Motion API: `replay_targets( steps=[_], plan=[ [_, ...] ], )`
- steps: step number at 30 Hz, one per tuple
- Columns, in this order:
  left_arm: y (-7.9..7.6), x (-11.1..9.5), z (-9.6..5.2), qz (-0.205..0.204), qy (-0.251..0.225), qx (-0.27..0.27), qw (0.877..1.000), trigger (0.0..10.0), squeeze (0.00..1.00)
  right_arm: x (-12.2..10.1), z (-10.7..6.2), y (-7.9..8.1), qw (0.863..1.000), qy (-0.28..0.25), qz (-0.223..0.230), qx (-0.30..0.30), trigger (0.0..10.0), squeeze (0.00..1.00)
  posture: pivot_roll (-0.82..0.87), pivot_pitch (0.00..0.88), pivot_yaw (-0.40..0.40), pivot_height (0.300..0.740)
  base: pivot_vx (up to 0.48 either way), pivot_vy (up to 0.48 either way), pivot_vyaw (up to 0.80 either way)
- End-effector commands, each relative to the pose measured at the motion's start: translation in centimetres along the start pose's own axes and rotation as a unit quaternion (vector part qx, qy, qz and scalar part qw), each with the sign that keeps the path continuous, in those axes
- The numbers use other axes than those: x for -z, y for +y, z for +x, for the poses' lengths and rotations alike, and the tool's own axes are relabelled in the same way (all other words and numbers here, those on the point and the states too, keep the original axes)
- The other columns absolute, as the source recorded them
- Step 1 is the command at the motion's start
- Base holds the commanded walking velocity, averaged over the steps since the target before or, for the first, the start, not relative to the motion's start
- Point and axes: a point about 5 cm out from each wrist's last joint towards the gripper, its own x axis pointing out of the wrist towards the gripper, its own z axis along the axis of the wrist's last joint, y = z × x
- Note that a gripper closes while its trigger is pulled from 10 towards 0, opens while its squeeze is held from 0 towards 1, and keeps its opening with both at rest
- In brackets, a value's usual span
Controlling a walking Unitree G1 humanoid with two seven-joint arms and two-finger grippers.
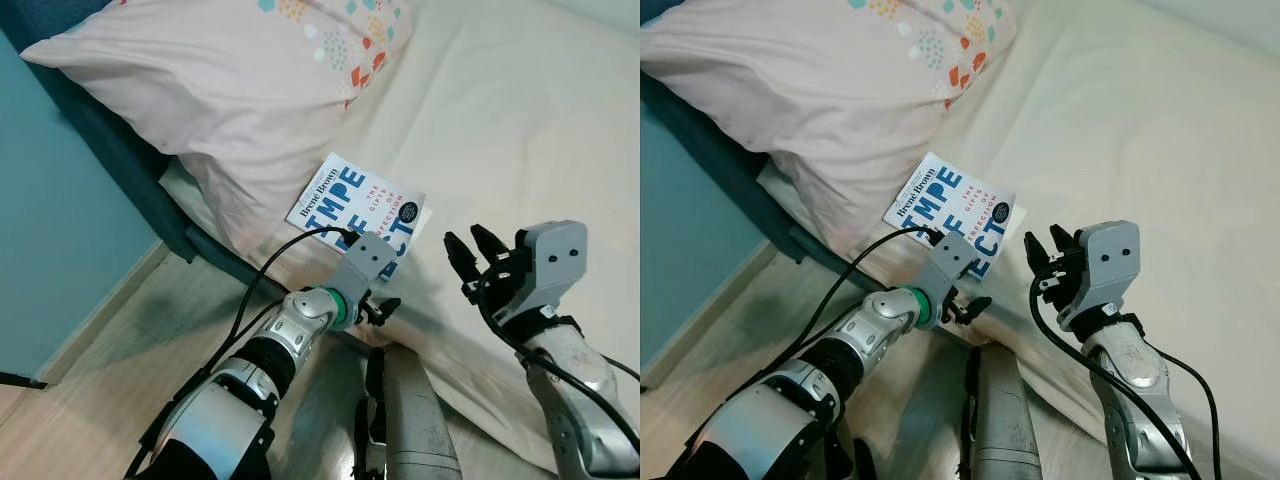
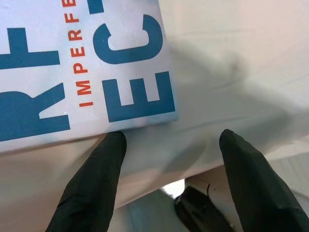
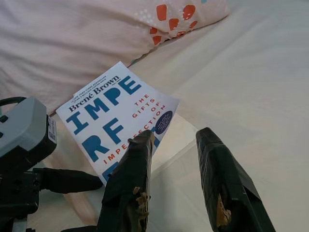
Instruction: Clean up the room
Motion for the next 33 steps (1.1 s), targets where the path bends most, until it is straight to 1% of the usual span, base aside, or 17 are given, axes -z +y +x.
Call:
replay_targets(
  steps=[1,8,11,16,17,18,19,20,21,23,24,25,26,28,30,31,33],
  plan=[
    [-7.3,-3.2,2.2,-0.017,-0.035,0.098,0.994,10.0,0.0,0.4,-0.2,0.0,1.0,0.007,0.006,0.005,10.0,0.0,-0.22,0.293,0.053,0.581,0.0,0.0,0.0],
    [-9.2,-4.4,2.6,-0.023,-0.05,0.12,0.991,10.0,0.0,-0.4,0.0,-0.3,1.0,-0.008,0.004,0.013,10.0,0.0,-0.22,0.293,0.053,0.581,0.0,0.0,0.0],
    [-9.4,-5.0,2.6,-0.044,-0.063,0.121,0.99,10.0,0.0,-0.3,-0.2,-0.5,1.0,-0.006,0.005,0.016,10.0,0.0,-0.22,0.293,0.053,0.581,0.0,0.0,0.0],
    [-8.8,-5.4,2.6,-0.049,-0.067,0.113,0.99,10.0,0.0,-0.2,-0.2,-0.5,1.0,-0.004,0.006,0.018,10.0,0.0,-0.24,0.296,0.053,0.581,0.0,0.0,0.0],
    [-8.0,-5.2,2.5,-0.027,-0.065,0.105,0.992,10.0,0.0,-0.1,-0.2,-0.5,1.0,-0.004,0.007,0.018,10.0,0.0,-0.21,0.296,0.054,0.581,0.0,0.0,0.0],
    [-6.5,-4.7,2.1,0.019,-0.067,0.094,0.993,10.0,0.0,0.0,-0.2,-0.4,1.0,-0.002,0.009,0.018,10.0,0.0,-0.21,0.296,0.054,0.581,0.0,0.0,0.0],
    [-6.5,-4.7,2.1,0.019,-0.067,0.094,0.993,10.0,0.0,0.0,-0.2,-0.4,1.0,-0.002,0.009,0.018,10.0,0.0,-0.21,0.296,0.054,0.581,0.0,0.0,0.0],
    [-5.6,-4.2,1.8,0.053,-0.067,0.088,0.992,10.0,0.0,0.2,-0.2,-0.3,1.0,-0.001,0.011,0.017,10.0,0.0,-0.19,0.295,0.056,0.581,0.0,0.0,0.0],
    [-3.5,-3.2,0.9,0.061,-0.069,0.081,0.992,10.0,0.0,0.5,-0.2,-0.1,1.0,0.002,0.016,0.016,10.0,0.0,-0.18,0.29,0.061,0.581,0.0,0.0,0.0],
    [0.2,-1.3,-1.2,0.044,-0.073,0.063,0.994,10.0,0.0,1.2,-0.3,0.4,1.0,0.01,0.027,0.011,10.0,0.0,-0.15,0.287,0.06,0.581,0.0,0.0,0.0],
    [0.2,-1.3,-1.2,0.044,-0.073,0.063,0.994,10.0,0.0,1.2,-0.3,0.4,1.0,0.01,0.027,0.011,10.0,0.0,-0.15,0.287,0.06,0.581,0.0,0.0,0.0],
    [1.7,-0.4,-2.5,0.047,-0.071,0.054,0.995,10.0,0.0,1.5,-0.4,0.7,0.999,0.013,0.03,0.008,10.0,0.0,-0.13,0.284,0.058,0.581,0.0,0.0,0.0],
    [3.6,0.7,-4.6,0.048,-0.07,0.036,0.996,10.0,0.0,1.8,-0.3,1.1,0.999,0.015,0.035,0.006,10.0,0.0,-0.12,0.28,0.056,0.581,0.0,0.0,0.0],
    [5.1,1.8,-7.0,0.054,-0.067,0.02,0.996,10.0,0.0,2.0,-0.1,1.4,0.999,0.017,0.039,0.003,10.0,0.0,-0.12,0.28,0.056,0.581,0.0,0.0,0.0],
    [5.1,1.8,-7.0,0.054,-0.067,0.02,0.996,10.0,0.0,2.0,-0.1,1.4,0.999,0.017,0.039,0.003,10.0,0.0,-0.12,0.28,0.056,0.581,0.0,0.0,0.0],
    [6.6,0.8,-9.6,0.051,-0.12,-0.052,0.99,10.0,0.0,1.9,0.1,1.5,0.998,0.002,0.056,0.022,10.0,0.0,-0.07,0.261,0.039,0.581,0.0,0.0,0.0],
    [7.6,-0.9,-11.5,0.058,-0.172,-0.12,0.976,10.0,0.0,1.3,0.4,1.6,0.996,-0.026,0.074,0.039,10.0,0.0,-0.05,0.253,0.034,0.581,0.0,0.0,0.0]
  ],
)
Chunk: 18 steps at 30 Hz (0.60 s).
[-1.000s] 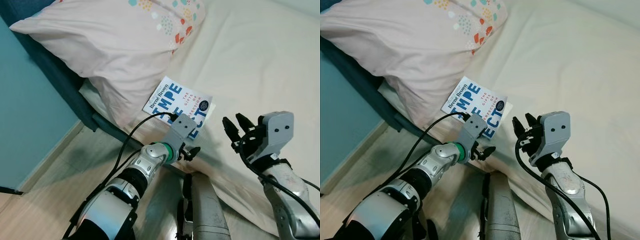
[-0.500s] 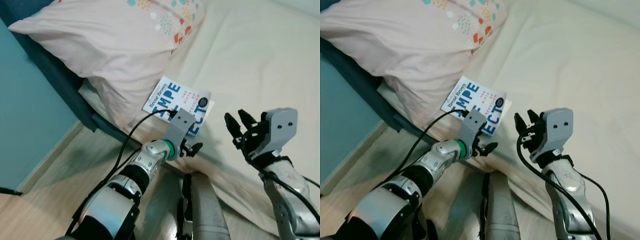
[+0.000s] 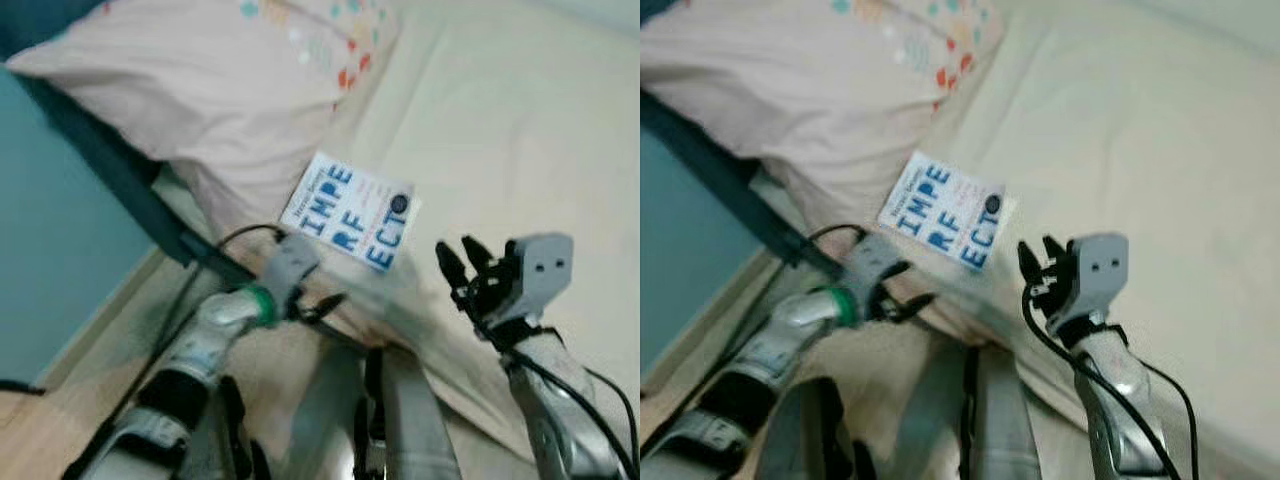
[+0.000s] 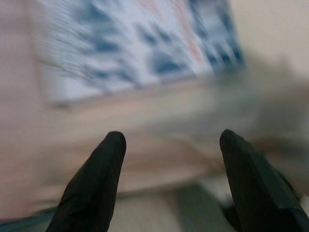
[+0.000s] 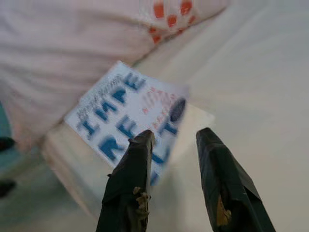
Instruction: Clean up the room
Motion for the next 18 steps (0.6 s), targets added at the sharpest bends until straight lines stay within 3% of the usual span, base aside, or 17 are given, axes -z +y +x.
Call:
replay_targets(
  steps=[1,2,6,7,8,10,12,13,16,18],
  plan=[
    [0.6,-2.3,-0.5,0.01,-0.052,-0.043,0.998,10.0,0.0,-0.2,-0.1,0.0,1.0,-0.018,0.016,0.015,10.0,0.0,-0.05,0.253,0.034,0.581,0.0,0.0,0.0],
    [1.6,-4.2,-1.1,0.034,-0.086,-0.091,0.992,10.0,0.0,-0.7,0.2,0.3,0.999,-0.039,0.021,0.018,10.0,0.0,-0.04,0.234,0.027,0.581,0.0,0.0,0.0],
    [2.4,-5.3,-1.9,0.068,-0.097,-0.122,0.985,10.0,0.0,-0.9,0.4,0.7,0.999,-0.046,0.019,0.014,10.0,0.0,-0.03,0.229,0.023,0.581,0.0,0.0,0.0],
    [3.3,-5.4,-2.5,0.087,-0.089,-0.146,0.981,10.0,0.0,-0.9,0.5,0.9,0.999,-0.049,0.024,0.007,10.0,0.0,-0.02,0.218,0.017,0.581,0.0,0.0,0.0],
    [4.1,-5.3,-3.2,0.086,-0.081,-0.166,0.979,10.0,0.0,-0.8,0.6,1.2,0.998,-0.051,0.029,0.002,10.0,0.0,0.0,0.207,0.01,0.581,0.0,0.0,0.0],
    [4.1,-5.3,-3.2,0.086,-0.081,-0.166,0.979,10.0,0.0,-0.8,0.6,1.2,0.998,-0.051,0.029,0.002,10.0,0.0,0.0,0.207,0.01,0.581,0.0,0.0,0.0],
    [4.9,-4.9,-5.1,0.063,-0.051,-0.192,0.978,10.0,0.0,-0.6,1.1,1.9,0.997,-0.053,0.05,-0.014,10.0,0.0,0.02,0.197,0.005,0.581,0.0,0.0,0.0],
    [4.9,-4.9,-5.1,0.063,-0.051,-0.192,0.978,10.0,0.0,-0.6,1.1,1.9,0.997,-0.053,0.05,-0.014,10.0,0.0,0.02,0.197,0.005,0.581,0.0,0.0,0.0],
    [4.5,-5.4,-7.5,0.052,-0.057,-0.22,0.972,10.0,0.0,0.1,1.9,3.0,0.995,-0.047,0.079,-0.034,10.0,0.0,0.07,0.179,-0.012,0.581,0.0,0.0,0.0],
    [4.3,-5.7,-7.7,0.053,-0.069,-0.23,0.969,10.0,0.0,0.3,2.2,3.3,0.994,-0.046,0.088,-0.036,10.0,0.0,0.09,0.162,-0.023,0.581,0.0,0.0,0.0]
  ],
)
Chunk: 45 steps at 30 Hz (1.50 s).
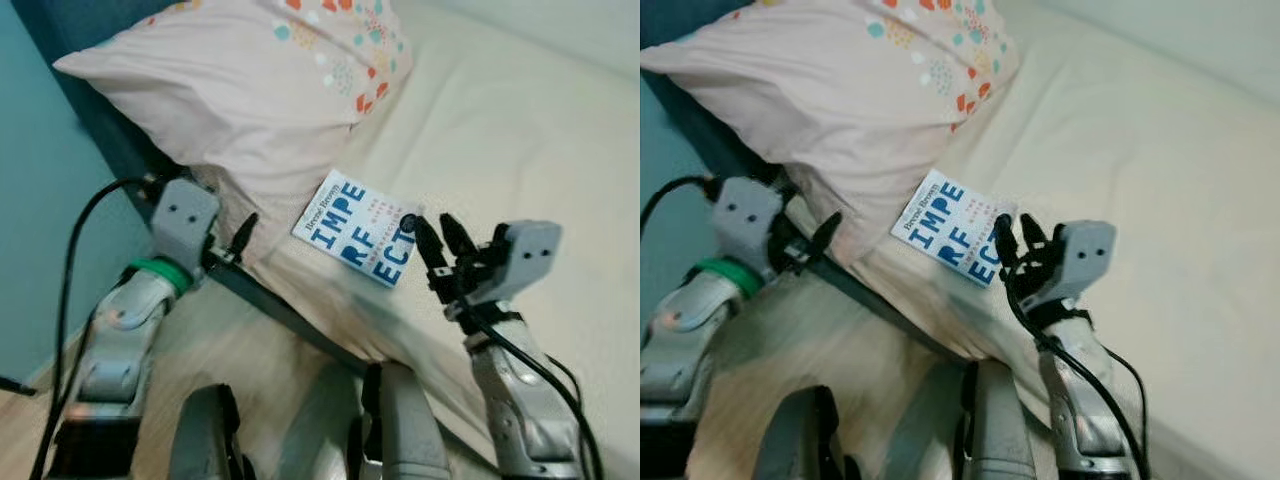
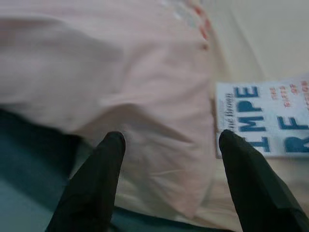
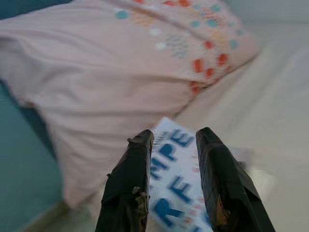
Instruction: Clean up the room
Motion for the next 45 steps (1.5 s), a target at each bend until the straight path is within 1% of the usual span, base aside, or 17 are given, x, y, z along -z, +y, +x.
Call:
replay_targets(
  steps=[1,4,5,6,9,11,15,19,20,22,28,32,35,36,39,40,45],
  plan=[
    [-0.3,-0.4,-0.3,-0.012,-0.011,-0.012,1.0,10.0,0.0,0.8,0.0,0.2,1.0,0.007,0.014,-0.003,10.0,0.0,0.1,0.144,-0.027,0.581,0.0,0.0,0.0],
    [-0.6,-0.5,0.2,-0.019,-0.018,-0.037,0.999,10.0,0.0,1.3,0.5,0.5,1.0,0.009,0.02,-0.003,10.0,0.0,0.09,0.12,-0.03,0.581,0.0,0.0,0.0],
    [-1.1,-0.8,1.2,-0.016,-0.03,-0.049,0.998,10.0,0.0,1.8,0.8,0.1,0.999,0.014,0.027,0.024,10.0,0.0,0.09,0.105,-0.029,0.591,0.0,0.0,0.0],
    [-1.2,-1.0,1.6,-0.015,-0.036,-0.051,0.998,10.0,0.0,1.9,0.8,-0.1,0.999,0.014,0.035,0.032,10.0,0.0,0.08,0.095,-0.027,0.596,0.0,0.0,0.0],
    [-1.3,-1.2,1.9,-0.016,-0.039,-0.052,0.998,10.0,0.0,1.9,0.8,-0.3,0.998,0.014,0.038,0.038,10.0,0.0,0.08,0.095,-0.027,0.601,0.0,0.0,0.0],
    [-1.4,-1.5,2.2,-0.021,-0.037,-0.047,0.998,10.0,0.0,2.1,0.6,-0.7,0.998,0.012,0.039,0.046,10.0,0.0,0.07,0.064,-0.019,0.611,0.0,0.0,0.0],
    [-1.6,-1.2,2.1,-0.026,-0.027,-0.044,0.998,10.0,0.0,2.8,0.2,-1.1,0.998,0.018,0.036,0.053,10.0,0.0,0.07,0.054,-0.016,0.626,0.0,0.0,0.0],
    [-1.9,-0.1,1.9,-0.032,-0.009,-0.045,0.998,10.0,0.0,3.9,-0.5,-1.4,0.997,0.033,0.035,0.06,10.0,0.0,0.07,0.046,-0.012,0.641,0.0,0.0,0.0],
    [-1.9,-0.1,1.9,-0.032,-0.009,-0.045,0.998,10.0,0.0,3.9,-0.5,-1.4,0.997,0.033,0.035,0.06,10.0,0.0,0.07,0.046,-0.012,0.641,0.0,0.0,0.0],
    [-2.2,1.0,1.6,-0.026,0.008,-0.045,0.999,10.0,0.0,4.7,-1.0,-1.4,0.996,0.042,0.038,0.069,10.0,0.0,0.07,0.059,-0.013,0.656,0.0,0.0,0.0],
    [-2.8,1.4,1.6,-0.032,0.016,-0.043,0.998,10.0,0.0,5.0,-1.2,-1.0,0.997,0.051,0.033,0.056,10.0,0.0,0.06,0.083,-0.028,0.676,0.0,0.0,0.0],
    [-3.6,1.8,1.6,-0.048,0.025,-0.041,0.998,10.0,0.0,5.1,-1.2,-1.3,0.997,0.051,0.031,0.051,10.0,0.0,0.08,0.084,-0.04,0.696,0.0,0.0,0.0],
    [-4.6,3.1,1.4,-0.063,0.049,-0.041,0.996,10.0,0.0,5.3,-1.1,-1.5,0.997,0.052,0.029,0.056,10.0,0.0,0.06,0.081,-0.044,0.711,0.0,0.0,0.0],
    [-5.1,3.6,1.2,-0.062,0.055,-0.04,0.996,10.0,0.0,5.5,-1.1,-1.5,0.996,0.052,0.029,0.06,10.0,0.0,0.06,0.084,-0.044,0.721,0.0,0.0,0.0],
    [-5.4,3.8,1.1,-0.06,0.059,-0.039,0.996,10.0,0.0,5.7,-1.4,-1.5,0.996,0.057,0.029,0.063,10.0,0.0,0.06,0.091,-0.048,0.731,0.0,0.0,0.0],
    [-5.8,3.6,1.0,-0.051,0.056,-0.031,0.997,10.0,0.0,6.1,-1.7,-1.6,0.995,0.064,0.031,0.066,10.0,0.0,0.07,0.102,-0.055,0.74,0.0,0.0,0.0],
    [-6.1,4.0,0.6,-0.058,0.065,-0.035,0.996,10.0,0.0,7.2,-2.4,-1.6,0.994,0.086,0.019,0.068,10.0,0.0,0.06,0.103,-0.049,0.74,0.0,0.0,0.0]
  ],
)
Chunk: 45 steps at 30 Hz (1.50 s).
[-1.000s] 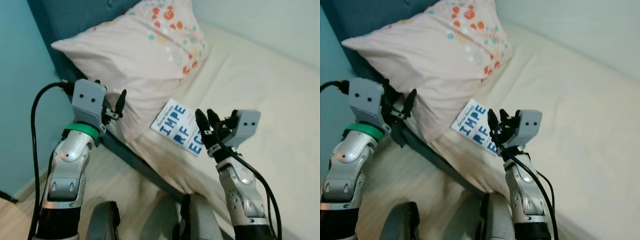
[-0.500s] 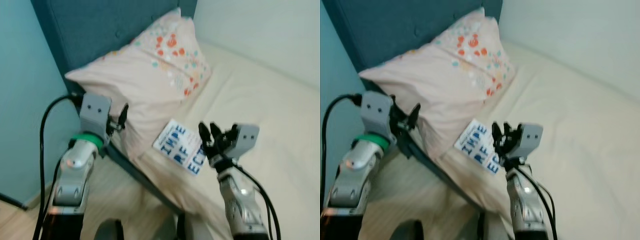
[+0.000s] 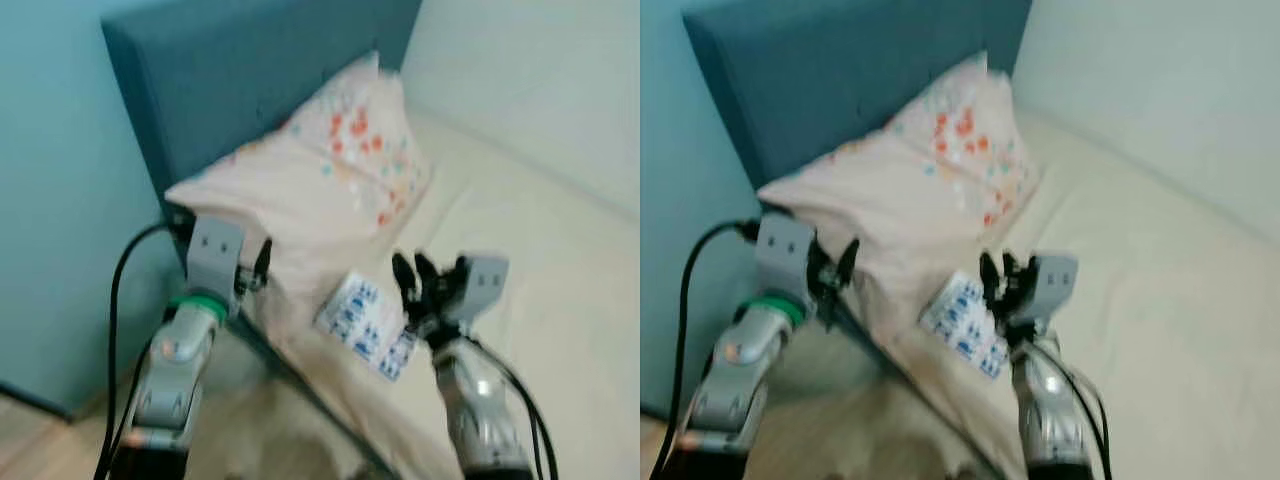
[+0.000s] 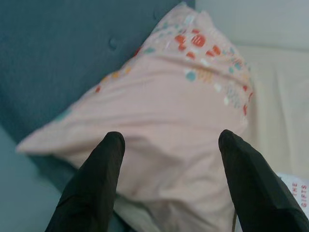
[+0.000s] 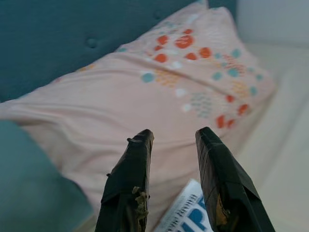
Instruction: Clean up the room
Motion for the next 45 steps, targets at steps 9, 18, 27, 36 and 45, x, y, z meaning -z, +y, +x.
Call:
replay_targets(
  steps=[9,18,27,36,45],
  plan=[
    [-0.81,0.74,-0.59,-0.006,0.015,0.003,1.0,10.0,0.0,1.67,-1.06,-0.74,0.999,0.021,-0.002,0.024,10.0,0.0,0.07,0.1,-0.044,0.74,-0.277,0.0,0.0],
    [-0.87,0.72,-0.87,-0.004,0.016,0.003,1.0,10.0,0.0,1.72,-1.07,-1.07,0.999,0.022,-0.008,0.026,10.0,0.0,0.07,0.123,-0.038,0.74,-0.447,0.0,0.0],
    [-0.95,0.62,-0.7,-0.003,0.016,0.007,1.0,10.0,0.0,1.86,-1.16,-1.04,0.999,0.019,-0.007,0.027,10.0,0.0,0.07,0.116,-0.032,0.74,-0.445,0.0,0.0],
    [-0.99,0.6,-0.55,-0.002,0.015,0.011,1.0,10.0,0.0,1.76,-0.92,-1.29,0.999,0.016,-0.004,0.033,10.0,0.0,0.07,0.107,-0.028,0.74,-0.445,0.0,0.0],
    [-0.87,0.74,-0.63,-0.003,0.018,0.01,1.0,10.0,0.0,1.97,-0.92,-1.4,0.999,0.021,0.001,0.036,10.0,0.0,0.07,0.103,-0.028,0.74,-0.351,0.0,-0.18]
  ],
)
